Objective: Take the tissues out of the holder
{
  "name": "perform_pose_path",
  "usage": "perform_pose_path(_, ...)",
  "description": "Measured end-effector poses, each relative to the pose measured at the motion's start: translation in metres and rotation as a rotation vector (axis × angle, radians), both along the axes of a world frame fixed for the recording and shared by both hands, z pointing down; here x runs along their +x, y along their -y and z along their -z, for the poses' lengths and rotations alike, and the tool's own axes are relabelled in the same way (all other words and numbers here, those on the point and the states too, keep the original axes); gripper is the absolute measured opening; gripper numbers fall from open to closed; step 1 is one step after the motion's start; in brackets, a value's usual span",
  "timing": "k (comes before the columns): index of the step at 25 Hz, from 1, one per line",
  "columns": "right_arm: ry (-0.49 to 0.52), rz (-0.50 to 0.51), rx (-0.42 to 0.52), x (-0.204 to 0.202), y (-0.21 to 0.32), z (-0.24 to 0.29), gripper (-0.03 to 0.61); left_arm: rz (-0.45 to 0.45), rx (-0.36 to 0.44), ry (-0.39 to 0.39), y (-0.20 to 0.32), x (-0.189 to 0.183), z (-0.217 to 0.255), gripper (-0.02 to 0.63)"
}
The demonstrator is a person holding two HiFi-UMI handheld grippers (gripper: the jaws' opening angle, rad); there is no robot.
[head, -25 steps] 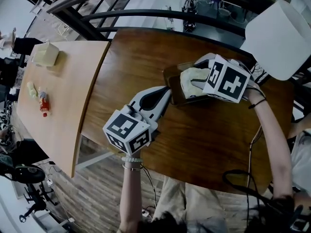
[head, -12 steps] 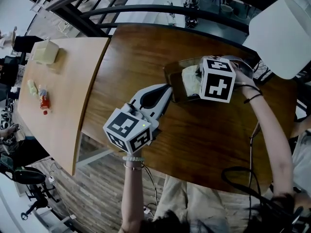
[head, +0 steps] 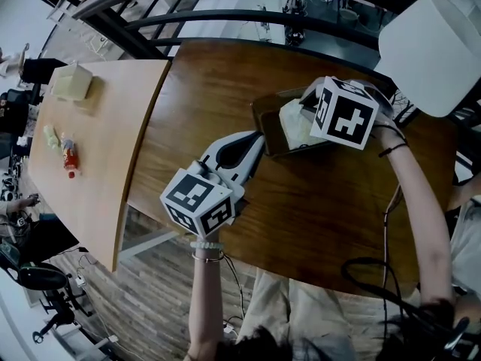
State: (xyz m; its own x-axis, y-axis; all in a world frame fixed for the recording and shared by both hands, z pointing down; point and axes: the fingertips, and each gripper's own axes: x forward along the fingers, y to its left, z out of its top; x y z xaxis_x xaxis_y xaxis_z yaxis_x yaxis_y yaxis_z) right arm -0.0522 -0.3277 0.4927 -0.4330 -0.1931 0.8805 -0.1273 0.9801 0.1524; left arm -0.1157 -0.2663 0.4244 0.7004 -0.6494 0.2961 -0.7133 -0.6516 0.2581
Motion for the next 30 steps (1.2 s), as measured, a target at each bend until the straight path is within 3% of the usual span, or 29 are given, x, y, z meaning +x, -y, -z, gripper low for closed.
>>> perform_pose_path(17, 0.220, -0.088, 0.119, 0.004, -0.010, 0.104, 0.012, -0.007, 0.122, -0.021, -0.002, 0.003, 0.064, 0.008)
perform_pose_path(30, 0.287, -0.143, 0.211, 0.021, -0.064, 0.174, 0.012, -0.076, 0.211, -0.029, -0.045, 0.017, 0.118, 0.008)
